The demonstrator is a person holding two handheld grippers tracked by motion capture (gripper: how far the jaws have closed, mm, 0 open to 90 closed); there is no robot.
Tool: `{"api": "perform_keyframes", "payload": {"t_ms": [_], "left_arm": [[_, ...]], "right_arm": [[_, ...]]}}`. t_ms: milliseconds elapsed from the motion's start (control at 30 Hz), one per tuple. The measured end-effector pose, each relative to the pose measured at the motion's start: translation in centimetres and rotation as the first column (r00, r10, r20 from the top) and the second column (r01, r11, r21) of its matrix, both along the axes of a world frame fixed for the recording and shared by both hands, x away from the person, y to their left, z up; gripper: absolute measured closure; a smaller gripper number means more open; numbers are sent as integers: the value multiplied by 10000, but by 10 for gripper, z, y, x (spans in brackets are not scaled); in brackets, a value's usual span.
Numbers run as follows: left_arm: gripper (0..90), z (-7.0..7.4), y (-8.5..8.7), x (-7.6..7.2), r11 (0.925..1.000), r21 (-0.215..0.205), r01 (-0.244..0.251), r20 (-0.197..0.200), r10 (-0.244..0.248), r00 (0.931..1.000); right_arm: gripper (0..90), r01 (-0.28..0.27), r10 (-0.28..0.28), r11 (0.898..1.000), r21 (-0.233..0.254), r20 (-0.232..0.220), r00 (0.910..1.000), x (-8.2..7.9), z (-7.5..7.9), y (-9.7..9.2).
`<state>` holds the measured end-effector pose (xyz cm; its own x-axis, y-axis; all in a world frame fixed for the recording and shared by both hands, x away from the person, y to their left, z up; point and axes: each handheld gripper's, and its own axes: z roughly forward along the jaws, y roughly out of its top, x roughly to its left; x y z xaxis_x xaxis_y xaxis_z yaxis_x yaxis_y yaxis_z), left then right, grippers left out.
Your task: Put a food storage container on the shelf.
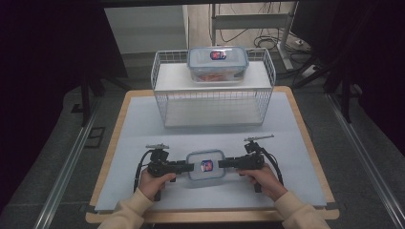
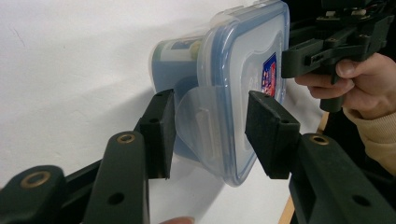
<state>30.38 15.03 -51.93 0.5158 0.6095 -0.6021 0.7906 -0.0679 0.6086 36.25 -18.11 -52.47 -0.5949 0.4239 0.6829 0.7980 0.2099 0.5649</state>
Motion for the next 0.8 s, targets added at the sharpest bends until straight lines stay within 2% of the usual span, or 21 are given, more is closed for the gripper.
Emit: {"api": "perform_keyframes", "payload": {"t_ms": [267,433,633,800], "left_arm": [[536,5,-3,1,9999,62,-88,95,87,9999],[537,16,-4,3,9999,-8,-136,289,136,9995],[538,39,-8,9,9999,-115,-77,712,85,9974],[537,73,-12,17,10000,-86,-1,1383,13,9904]], "right_arm": [[536,370,-368,9993,111,-208,9991,-2,1,-1],[537,522,-521,9983,263,-74,9986,-1,9,-4],[538,624,-639,9976,295,526,9966,1,36,-8],[538,777,-821,9961,419,1162,9898,4,67,-12]]}}
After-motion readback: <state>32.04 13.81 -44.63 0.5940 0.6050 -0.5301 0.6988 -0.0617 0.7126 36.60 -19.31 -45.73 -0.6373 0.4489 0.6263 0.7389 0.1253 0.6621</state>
